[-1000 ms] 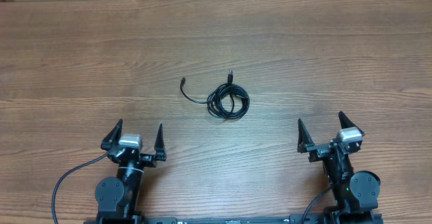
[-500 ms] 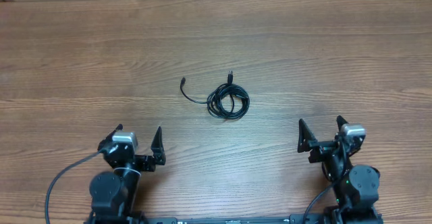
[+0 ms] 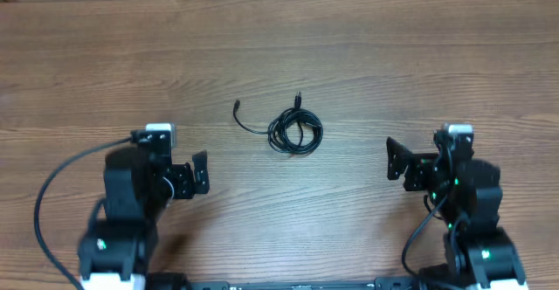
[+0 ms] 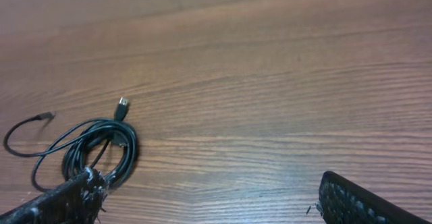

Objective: Untangle cables
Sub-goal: 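Reach the left gripper to the coiled black cables and grasp a strand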

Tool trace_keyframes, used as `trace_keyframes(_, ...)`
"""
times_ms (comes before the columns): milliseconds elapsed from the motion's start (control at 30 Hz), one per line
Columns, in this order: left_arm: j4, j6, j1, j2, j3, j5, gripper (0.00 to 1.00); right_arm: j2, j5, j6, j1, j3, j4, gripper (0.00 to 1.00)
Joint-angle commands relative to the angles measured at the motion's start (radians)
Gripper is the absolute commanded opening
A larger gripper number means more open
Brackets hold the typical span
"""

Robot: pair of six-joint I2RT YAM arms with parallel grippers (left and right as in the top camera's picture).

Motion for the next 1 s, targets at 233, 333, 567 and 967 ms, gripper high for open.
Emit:
trace_keyframes(233,-0.364,0.020,0.010,0.298,0.380,0.008,1.00,0.233,-0.118,0.004,-0.002,0.249,-0.158,1.00)
trace_keyframes(333,-0.360,0.019,0.010,0.324,0.380,0.008,1.00,0.270,-0.114,0.004,-0.002,0.304,-0.219,1.00)
trace_keyframes(567,-0.121,-0.025,0.010,0.367,0.380,0.148,1.00,0.334,-0.121,0.004,-0.002,0.388,-0.286,1.00)
trace_keyframes(967,0.197,-0.043,-0.177,0.556,0.380,0.204,0.95,0.340,-0.279,0.008,-0.002,0.389,-0.151,1.00)
